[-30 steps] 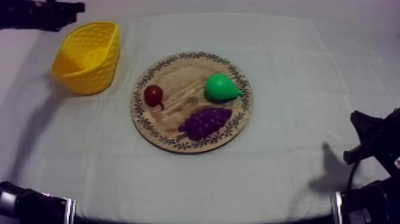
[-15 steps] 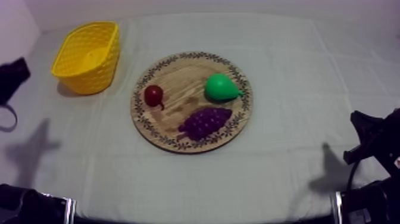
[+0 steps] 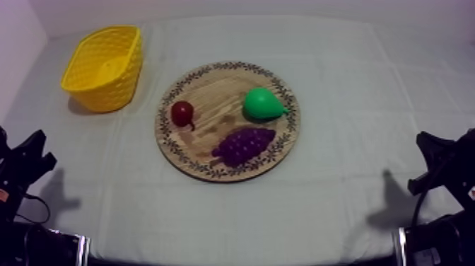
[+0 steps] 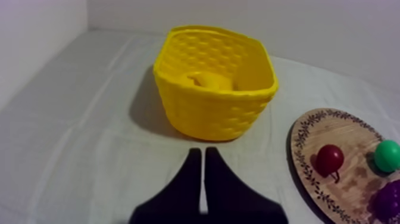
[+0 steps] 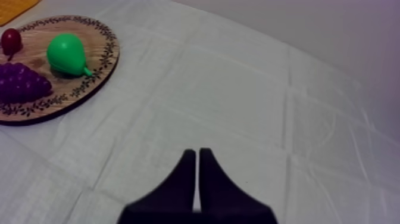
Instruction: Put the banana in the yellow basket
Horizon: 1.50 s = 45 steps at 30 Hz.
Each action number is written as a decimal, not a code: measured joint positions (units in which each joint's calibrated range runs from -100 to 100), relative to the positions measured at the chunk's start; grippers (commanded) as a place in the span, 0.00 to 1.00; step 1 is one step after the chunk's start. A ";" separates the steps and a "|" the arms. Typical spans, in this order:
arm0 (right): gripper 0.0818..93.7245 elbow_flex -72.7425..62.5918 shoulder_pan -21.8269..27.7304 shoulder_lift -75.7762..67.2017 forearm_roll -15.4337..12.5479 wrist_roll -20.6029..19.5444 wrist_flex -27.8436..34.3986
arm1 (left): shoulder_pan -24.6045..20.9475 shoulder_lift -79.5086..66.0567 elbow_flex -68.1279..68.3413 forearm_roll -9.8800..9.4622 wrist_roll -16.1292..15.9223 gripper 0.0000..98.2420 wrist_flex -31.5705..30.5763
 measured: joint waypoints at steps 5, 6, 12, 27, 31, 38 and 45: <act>0.00 0.00 0.00 0.00 0.00 0.00 0.00 | 0.37 -3.52 0.35 -2.14 2.13 0.00 4.16; 0.00 0.00 0.00 0.00 0.00 0.00 0.08 | 0.46 -3.58 0.35 -2.14 2.38 0.00 4.63; 0.00 0.00 0.00 0.00 0.00 0.00 0.00 | 0.58 -3.77 0.35 -2.62 4.95 0.00 5.34; 0.00 0.00 0.00 0.00 0.00 0.00 0.00 | 0.58 -3.81 0.35 -2.72 6.11 0.00 5.41; 0.00 0.00 0.00 0.00 0.00 0.00 0.00 | 0.58 -3.81 0.35 -2.72 6.17 0.00 5.41; 0.00 0.00 0.00 0.00 0.00 0.00 0.00 | 0.58 -3.81 0.35 -2.72 6.27 0.00 5.41; 0.00 0.00 0.00 0.00 0.00 0.01 0.00 | 0.58 -3.81 0.35 -2.72 6.31 0.00 5.41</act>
